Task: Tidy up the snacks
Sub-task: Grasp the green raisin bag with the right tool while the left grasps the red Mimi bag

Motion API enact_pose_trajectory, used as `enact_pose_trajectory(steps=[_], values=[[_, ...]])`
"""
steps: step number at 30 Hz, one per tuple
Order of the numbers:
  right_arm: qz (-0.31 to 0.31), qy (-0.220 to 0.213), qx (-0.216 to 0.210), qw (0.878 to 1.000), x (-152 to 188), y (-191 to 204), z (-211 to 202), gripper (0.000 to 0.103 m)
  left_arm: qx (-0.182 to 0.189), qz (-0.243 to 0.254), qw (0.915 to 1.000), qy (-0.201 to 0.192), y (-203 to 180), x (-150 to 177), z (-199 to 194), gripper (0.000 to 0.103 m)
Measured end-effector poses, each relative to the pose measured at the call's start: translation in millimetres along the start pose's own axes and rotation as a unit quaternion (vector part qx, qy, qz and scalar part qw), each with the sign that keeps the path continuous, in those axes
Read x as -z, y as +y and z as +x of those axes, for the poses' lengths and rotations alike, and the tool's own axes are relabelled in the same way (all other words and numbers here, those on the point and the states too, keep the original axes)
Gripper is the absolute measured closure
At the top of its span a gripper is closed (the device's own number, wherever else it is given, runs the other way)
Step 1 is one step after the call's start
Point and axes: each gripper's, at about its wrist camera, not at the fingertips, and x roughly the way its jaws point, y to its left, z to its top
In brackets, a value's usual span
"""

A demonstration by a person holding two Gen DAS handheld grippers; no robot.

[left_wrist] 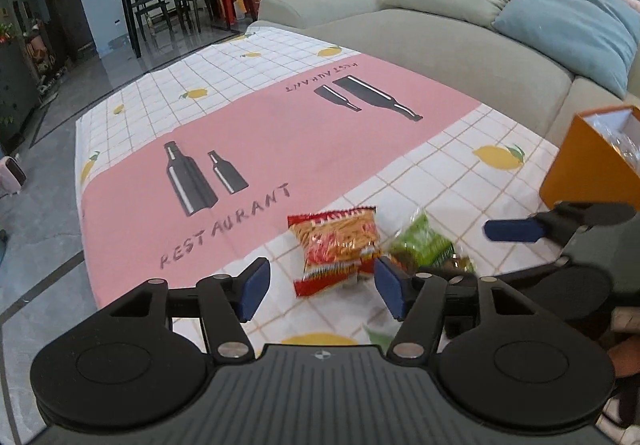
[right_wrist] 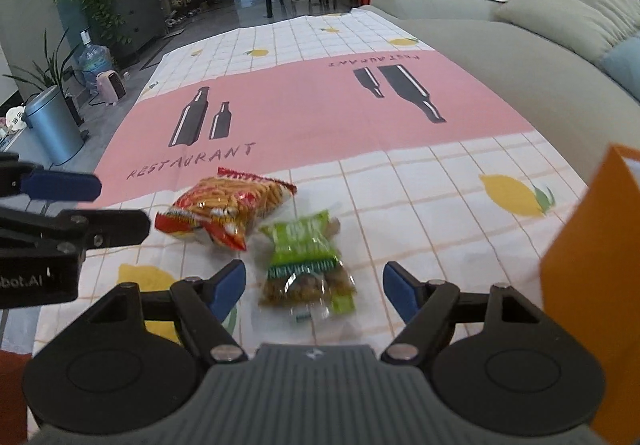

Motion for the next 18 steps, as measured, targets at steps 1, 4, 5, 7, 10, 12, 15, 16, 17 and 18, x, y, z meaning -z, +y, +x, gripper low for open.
enact_pose_trajectory(steps=[1, 4, 5, 7, 10, 12, 15, 16, 17, 18], values=[[-0.002, 0.0, 0.0, 1.0, -1.9, 1.0, 4.9, 0.031, 0.002, -0.001, 1.0, 0.002, -0.4, -2.5, 3.4, 0.032], [-0.006, 0.004, -0.005, 1.0, -6.2, 4.1, 18.3, 0.038, 0.005, -0.003, 1.0, 0.004, -1.8, -8.8, 13.1, 0.032], [-0.007, 0.006, -0.009, 1.0, -7.1, 4.4, 21.6, 0.043, 0.007, -0.005, 1.0, 0.004, -2.4, -10.2, 15.4, 0.032], [-0.013, 0.008, -0.005, 1.0, -7.2, 6.2, 25.7, 0.051, 0.01, -0.01, 0.9999, 0.007, -2.9, -12.5, 20.3, 0.032], [-0.02, 0.004, -0.001, 1.0, -5.7, 5.7, 25.9, 0.06, 0.019, -0.021, 0.9995, 0.016, -3.1, -14.8, 29.5, 0.03], [-0.018, 0.006, -0.001, 1.0, -4.3, 3.4, 25.1, 0.061, 0.028, -0.028, 0.9989, 0.026, -3.3, -15.6, 37.2, 0.028], [-0.005, 0.009, 0.015, 1.0, -3.0, -1.8, 22.3, 0.063, 0.044, -0.035, 0.9976, 0.04, -3.0, -15.1, 52.2, 0.026], [0.002, 0.01, 0.016, 1.0, -2.2, -4.2, 21.2, 0.067, 0.038, -0.036, 0.9976, 0.046, -3.2, -15.0, 57.5, 0.026], [0.008, 0.012, 0.014, 1.0, -1.5, -6.7, 20.4, 0.067, 0.029, -0.035, 0.9978, 0.048, -3.5, -14.4, 62.4, 0.026], [0.009, 0.012, 0.013, 1.0, -0.5, -8.1, 19.6, 0.067, 0.026, -0.035, 0.9978, 0.05, -3.1, -14.7, 65.8, 0.026]])
